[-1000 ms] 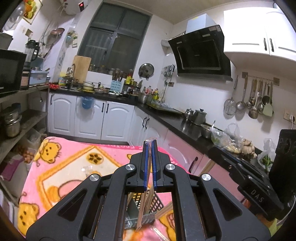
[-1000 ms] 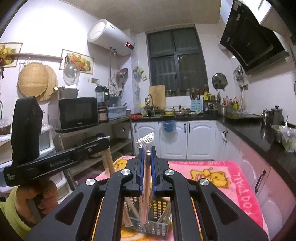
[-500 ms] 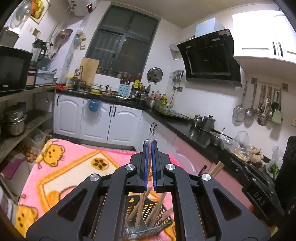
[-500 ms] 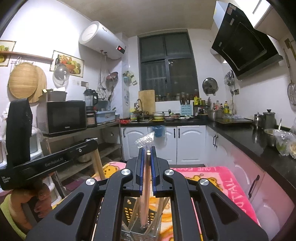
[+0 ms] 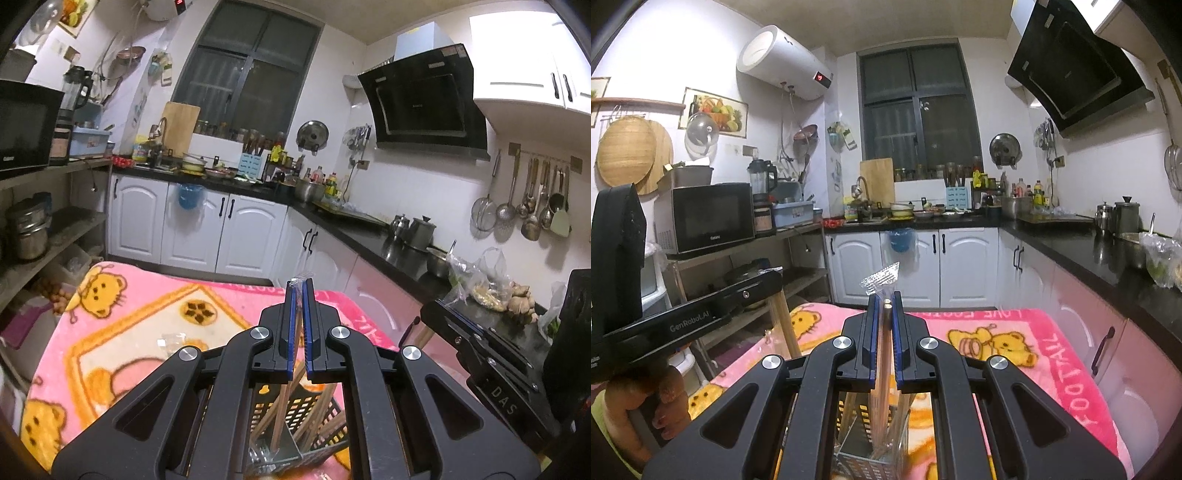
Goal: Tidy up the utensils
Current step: 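Lower the left tool's chopstick into the caddy while the right tool lowers its own, then open the left tool over the caddy while the right tool releases its chopstick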
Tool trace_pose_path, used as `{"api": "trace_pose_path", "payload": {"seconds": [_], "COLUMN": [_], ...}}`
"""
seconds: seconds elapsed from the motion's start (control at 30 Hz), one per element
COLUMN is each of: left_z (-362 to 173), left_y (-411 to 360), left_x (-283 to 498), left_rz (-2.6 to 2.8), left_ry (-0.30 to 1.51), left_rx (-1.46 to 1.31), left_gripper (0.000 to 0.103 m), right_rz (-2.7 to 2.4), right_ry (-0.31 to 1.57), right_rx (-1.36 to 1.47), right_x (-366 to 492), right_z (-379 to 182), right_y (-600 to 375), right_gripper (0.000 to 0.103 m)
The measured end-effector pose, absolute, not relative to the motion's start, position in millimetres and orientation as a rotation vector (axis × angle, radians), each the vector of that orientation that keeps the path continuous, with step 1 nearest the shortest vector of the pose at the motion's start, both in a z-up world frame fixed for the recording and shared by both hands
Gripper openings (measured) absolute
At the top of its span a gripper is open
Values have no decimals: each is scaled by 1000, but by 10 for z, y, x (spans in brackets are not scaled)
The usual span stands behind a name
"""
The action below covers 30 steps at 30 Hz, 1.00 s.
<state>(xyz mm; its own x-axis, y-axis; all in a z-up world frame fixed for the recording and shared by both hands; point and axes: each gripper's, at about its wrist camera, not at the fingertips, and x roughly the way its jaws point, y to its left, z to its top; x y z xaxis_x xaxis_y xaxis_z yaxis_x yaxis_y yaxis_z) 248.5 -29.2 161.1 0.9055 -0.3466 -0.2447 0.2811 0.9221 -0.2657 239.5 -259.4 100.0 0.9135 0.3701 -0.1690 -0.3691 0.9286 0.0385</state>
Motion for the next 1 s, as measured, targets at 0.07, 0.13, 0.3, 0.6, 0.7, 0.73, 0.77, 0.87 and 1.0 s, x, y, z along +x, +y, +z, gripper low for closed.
{"api": "trace_pose_path", "payload": {"seconds": [0.07,0.13,0.3,0.6,0.7,0.73,0.77,0.87,1.0], "left_z": [1558,1509,1392,1141,1083,1068,1053,1032,1026], "left_y": [-301,-309,-338,-357,-342,-335,-328,-323,-310], "left_x": [2516,2544,2616,2742,2761,2763,2763,2752,2734], "left_rz": [-327,-327,-325,-325,-320,-318,-318,-316,-314], "left_ry": [304,315,335,410,428,431,435,440,444], "left_rx": [-227,-227,-228,-230,-231,-231,-230,-228,-230], "left_gripper": [2,2,2,2,2,2,2,2,6], "right_rz": [380,379,384,388,386,387,386,385,382], "right_ry": [189,203,244,344,372,382,388,407,415], "right_rx": [6,6,10,17,25,28,31,42,60], "right_x": [2420,2449,2534,2694,2741,2754,2766,2788,2767], "right_z": [965,927,851,633,564,543,528,486,446], "right_y": [-2582,-2573,-2549,-2518,-2535,-2537,-2541,-2562,-2615], "right_gripper": [7,7,7,7,7,7,7,8,21]}}
